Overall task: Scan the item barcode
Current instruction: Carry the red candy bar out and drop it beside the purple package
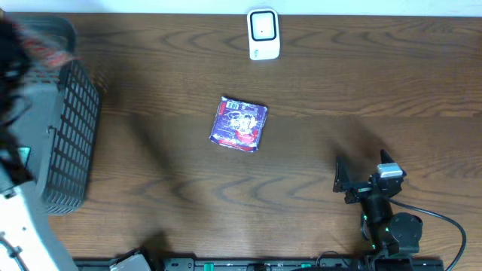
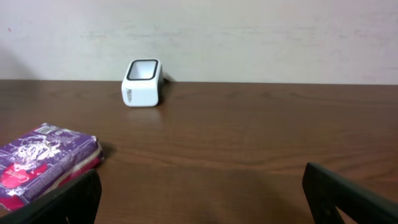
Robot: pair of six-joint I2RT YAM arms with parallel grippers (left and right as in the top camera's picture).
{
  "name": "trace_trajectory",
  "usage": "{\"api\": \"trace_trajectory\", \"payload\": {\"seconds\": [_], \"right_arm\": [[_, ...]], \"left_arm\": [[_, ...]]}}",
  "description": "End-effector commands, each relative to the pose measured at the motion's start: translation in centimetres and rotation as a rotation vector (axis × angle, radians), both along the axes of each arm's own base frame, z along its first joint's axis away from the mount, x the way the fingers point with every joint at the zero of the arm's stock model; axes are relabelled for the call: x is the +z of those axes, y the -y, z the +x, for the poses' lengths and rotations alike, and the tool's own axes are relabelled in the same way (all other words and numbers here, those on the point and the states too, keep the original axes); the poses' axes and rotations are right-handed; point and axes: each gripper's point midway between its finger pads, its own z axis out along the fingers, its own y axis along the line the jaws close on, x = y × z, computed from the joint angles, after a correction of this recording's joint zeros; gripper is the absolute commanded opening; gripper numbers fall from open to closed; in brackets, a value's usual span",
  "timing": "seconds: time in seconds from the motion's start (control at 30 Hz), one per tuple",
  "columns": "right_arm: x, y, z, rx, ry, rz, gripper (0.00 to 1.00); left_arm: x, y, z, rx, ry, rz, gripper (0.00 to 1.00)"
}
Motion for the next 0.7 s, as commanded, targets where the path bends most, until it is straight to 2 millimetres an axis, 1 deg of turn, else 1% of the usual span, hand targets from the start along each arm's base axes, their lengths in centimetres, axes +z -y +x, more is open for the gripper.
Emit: {"api": "trace_trajectory", "payload": {"seconds": [0.0,0.07,0.1,0.13,0.3,0.4,0.53,0.67], "right_arm": [[-0.1,0.0,0.0,-0.003,-0.005,0.009,0.99],[-0.1,0.0,0.0,-0.003,-0.005,0.009,0.99],[-0.1,0.0,0.0,-0.003,-0.005,0.009,0.99],[-0.1,0.0,0.0,-0.003,-0.005,0.01,0.99],[-0.1,0.0,0.0,-0.003,-0.005,0.009,0.99],[-0.1,0.0,0.0,-0.003,-0.005,0.009,0.99],[-0.1,0.0,0.0,-0.003,-0.005,0.01,0.99],[-0.1,0.0,0.0,-0.003,-0.005,0.009,0.99]], "left_arm": [[-2.4,7.5,2.1,-0.225,-0.071,-0.045,0.07],[-5.0,10.4,2.8,-0.256,-0.161,-0.029,0.07],[-6.3,11.3,3.0,-0.25,-0.21,-0.015,0.07],[-8.3,12.4,3.3,-0.234,-0.283,0.016,0.07],[-14.9,15.7,3.6,-0.188,-0.513,0.173,0.07],[-18.7,17.1,3.8,-0.18,-0.634,0.264,0.07],[-23.4,18.4,4.7,-0.179,-0.757,0.348,0.07],[-28.1,18.7,5.7,-0.182,-0.87,0.382,0.07]]}}
